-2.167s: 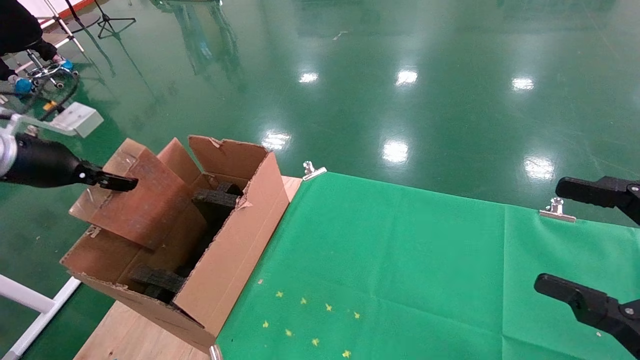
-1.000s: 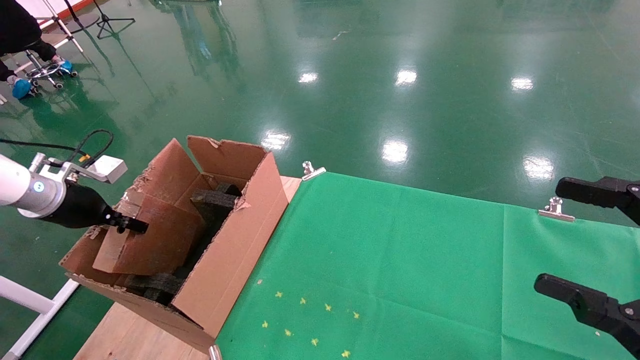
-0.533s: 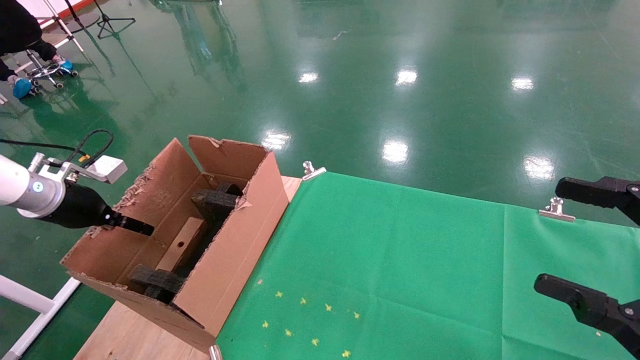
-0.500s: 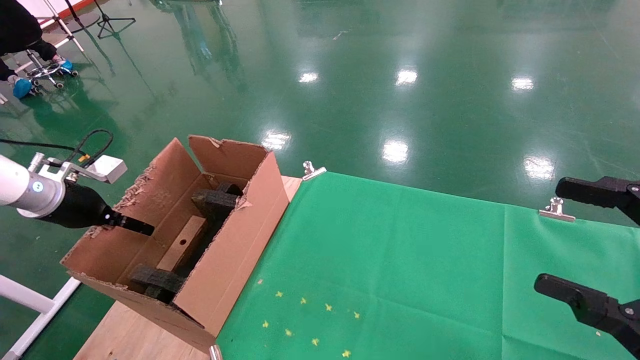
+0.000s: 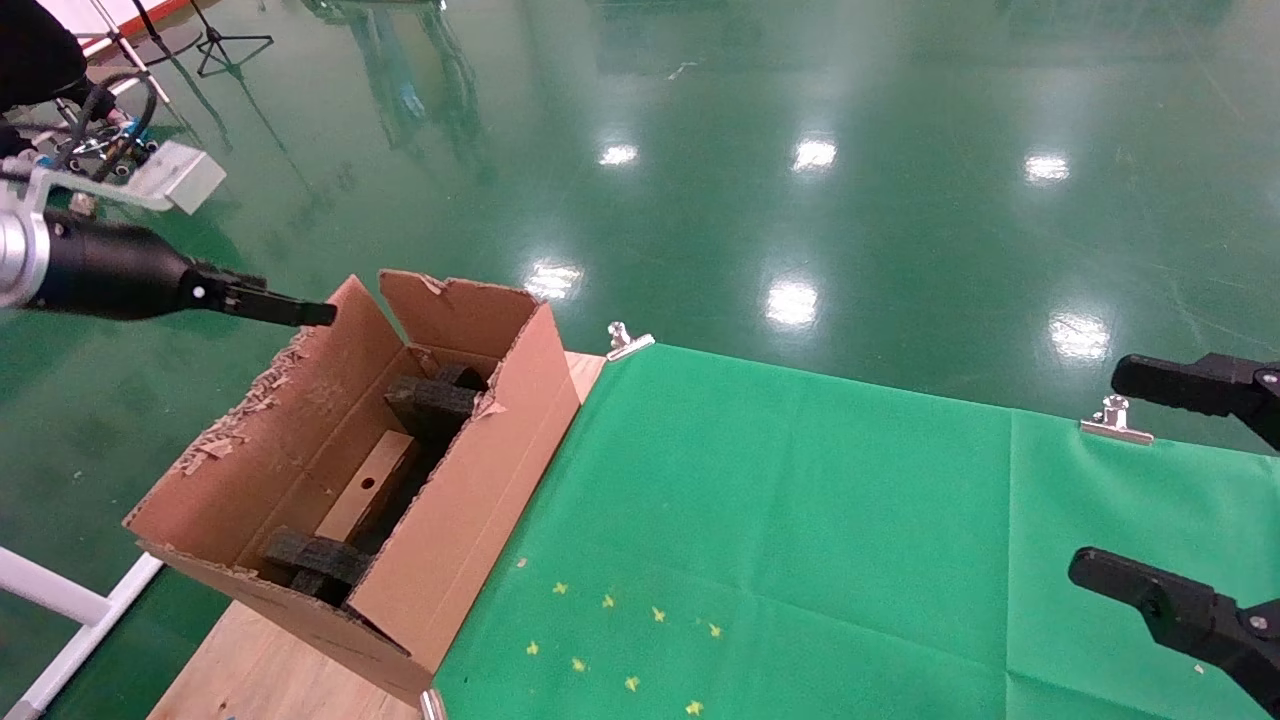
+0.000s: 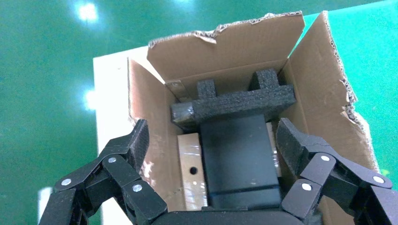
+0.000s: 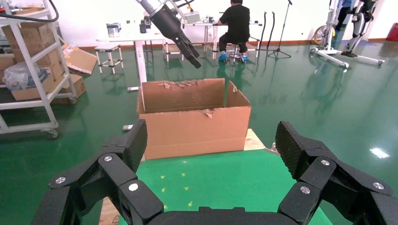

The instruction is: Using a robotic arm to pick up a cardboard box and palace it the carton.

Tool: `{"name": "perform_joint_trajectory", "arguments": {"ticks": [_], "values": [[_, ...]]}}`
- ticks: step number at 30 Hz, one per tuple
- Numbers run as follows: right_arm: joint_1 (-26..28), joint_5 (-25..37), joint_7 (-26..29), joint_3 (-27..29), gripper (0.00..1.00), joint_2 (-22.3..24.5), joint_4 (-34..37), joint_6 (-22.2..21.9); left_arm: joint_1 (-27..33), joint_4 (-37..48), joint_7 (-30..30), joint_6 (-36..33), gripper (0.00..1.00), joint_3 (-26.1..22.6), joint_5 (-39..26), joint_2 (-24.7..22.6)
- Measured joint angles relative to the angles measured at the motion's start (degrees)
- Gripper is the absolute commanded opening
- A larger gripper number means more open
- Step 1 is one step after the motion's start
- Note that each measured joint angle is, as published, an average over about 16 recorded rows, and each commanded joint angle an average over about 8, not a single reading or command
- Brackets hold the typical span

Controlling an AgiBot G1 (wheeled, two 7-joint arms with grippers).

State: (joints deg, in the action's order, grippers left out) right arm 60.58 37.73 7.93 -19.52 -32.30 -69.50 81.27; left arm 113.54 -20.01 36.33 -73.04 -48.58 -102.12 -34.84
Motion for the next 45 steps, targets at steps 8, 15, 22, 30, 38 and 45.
{"name": "perform_joint_trajectory", "arguments": {"ticks": [8, 15, 22, 30, 38, 45], "values": [[-0.01, -0.01, 0.0, 0.0, 1.0, 0.0, 0.01, -0.01, 0.46, -2.58, -0.5, -1.04, 1.0, 0.03, 0.31, 0.72], [-0.01, -0.01, 0.0, 0.0, 1.0, 0.01, 0.0, -0.01, -1.71, -4.52, -1.49, -1.4, 1.0, 1.3, 2.57, 0.66], [-0.01, -0.01, 0.0, 0.0, 1.0, 0.01, 0.0, -0.01, -6.42, -9.03, -3.74, -2.45, 1.0, 4.24, 7.99, 0.58], [-0.01, -0.01, 0.0, 0.0, 1.0, 0.01, 0.0, -0.01, -13.6, -16.05, -7.18, -4.05, 1.0, 8.7, 16.22, 0.46], [-0.01, -0.01, 0.0, 0.0, 1.0, 0.01, 0.0, -0.01, -21.16, -23.44, -10.8, -5.75, 1.0, 13.4, 24.89, 0.34], [-0.01, -0.01, 0.0, 0.0, 1.0, 0.01, 0.0, -0.01, -27.79, -29.92, -13.98, -7.23, 1.0, 17.52, 32.5, 0.23]]}}
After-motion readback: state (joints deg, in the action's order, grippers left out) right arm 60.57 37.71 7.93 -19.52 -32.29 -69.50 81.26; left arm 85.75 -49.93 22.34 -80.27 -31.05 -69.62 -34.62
